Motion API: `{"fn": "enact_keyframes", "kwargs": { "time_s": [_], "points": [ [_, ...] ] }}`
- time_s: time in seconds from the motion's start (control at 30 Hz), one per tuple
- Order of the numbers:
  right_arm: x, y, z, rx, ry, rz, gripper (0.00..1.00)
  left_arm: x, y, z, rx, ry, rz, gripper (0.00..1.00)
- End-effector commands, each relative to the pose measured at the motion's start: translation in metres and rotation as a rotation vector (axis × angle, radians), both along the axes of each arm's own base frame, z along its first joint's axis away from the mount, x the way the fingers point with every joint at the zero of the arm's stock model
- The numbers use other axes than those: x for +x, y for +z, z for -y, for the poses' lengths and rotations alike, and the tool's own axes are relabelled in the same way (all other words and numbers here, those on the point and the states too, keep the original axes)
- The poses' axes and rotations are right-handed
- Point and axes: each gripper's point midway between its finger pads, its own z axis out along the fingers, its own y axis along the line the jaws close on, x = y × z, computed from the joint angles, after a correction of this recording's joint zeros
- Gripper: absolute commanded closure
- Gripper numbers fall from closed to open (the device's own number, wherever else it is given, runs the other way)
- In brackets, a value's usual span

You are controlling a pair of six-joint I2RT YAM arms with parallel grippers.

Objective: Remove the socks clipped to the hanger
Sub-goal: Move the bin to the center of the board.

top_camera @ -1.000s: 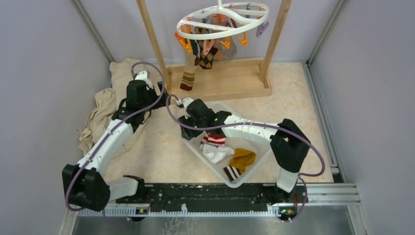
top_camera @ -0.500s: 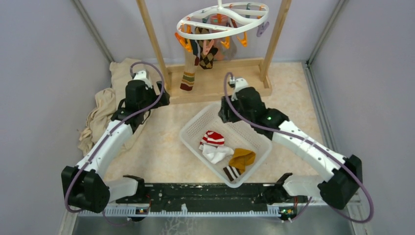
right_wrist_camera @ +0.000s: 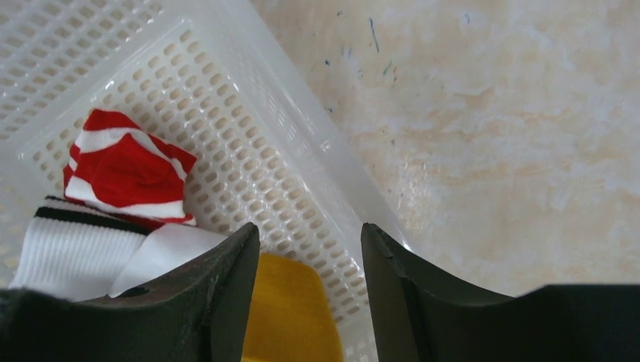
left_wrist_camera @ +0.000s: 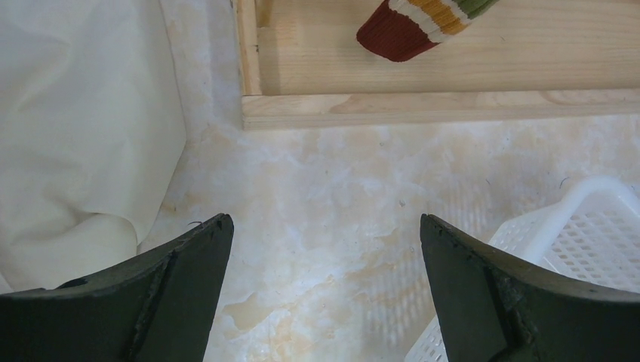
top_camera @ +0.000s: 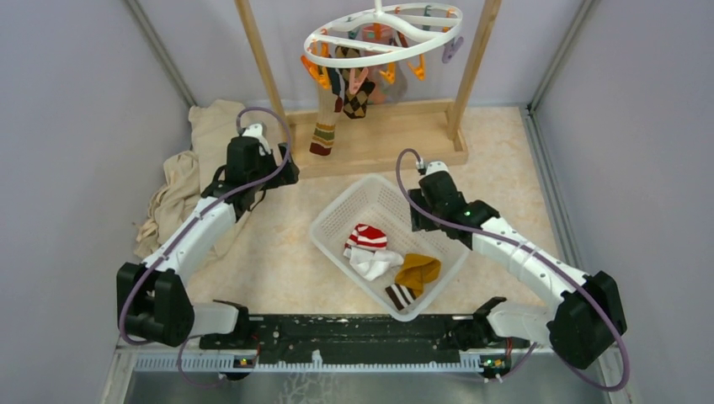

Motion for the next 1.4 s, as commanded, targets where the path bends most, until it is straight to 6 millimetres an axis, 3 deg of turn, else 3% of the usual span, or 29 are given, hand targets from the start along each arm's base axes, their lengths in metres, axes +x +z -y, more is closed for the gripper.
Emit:
{"fn": "enact_keyframes", "kwargs": {
  "time_s": [0.0, 0.33, 0.53, 0.63, 0.73, 0.97, 1.2, 1.37],
  "points": [
    [0.035, 0.026, -0.003, -0.011, 0.015, 0.154, 0.47, 0.007, 0.020, 0.008, -0.027, -0.022, 0.055, 0.01],
    [0.064, 0.035, -0.014, -0.058, 0.079, 0.251, 0.47, 0.006, 0.019, 0.006, -0.021, -0.019, 0.052, 0.01],
    [0.086, 0.007, -0.046, -0.064, 0.221, 0.192, 0.52, 0.005, 0.015, 0.008, -0.026, -0.022, 0.044, 0.01],
    [0.090, 0.007, -0.068, -0.014, 0.315, 0.199, 0.60, 0.005, 0.015, 0.006, -0.019, -0.017, 0.045, 0.01],
    [0.088, 0.017, -0.094, 0.059, 0.447, 0.223, 0.66, 0.005, 0.015, 0.004, -0.011, -0.011, 0.048, 0.01],
    [0.075, 0.024, -0.130, 0.064, 0.698, 0.242, 0.71, 0.007, 0.012, 0.004, -0.011, -0.009, 0.042, 0.01],
    [0.061, 0.012, -0.158, -0.050, 0.897, 0.244, 0.86, 0.006, 0.007, 0.006, -0.017, -0.014, 0.028, 0.01],
    [0.058, 0.006, -0.170, -0.146, 1.007, 0.276, 0.87, 0.006, 0.008, 0.004, -0.009, -0.010, 0.032, 0.01]
  ]
}}
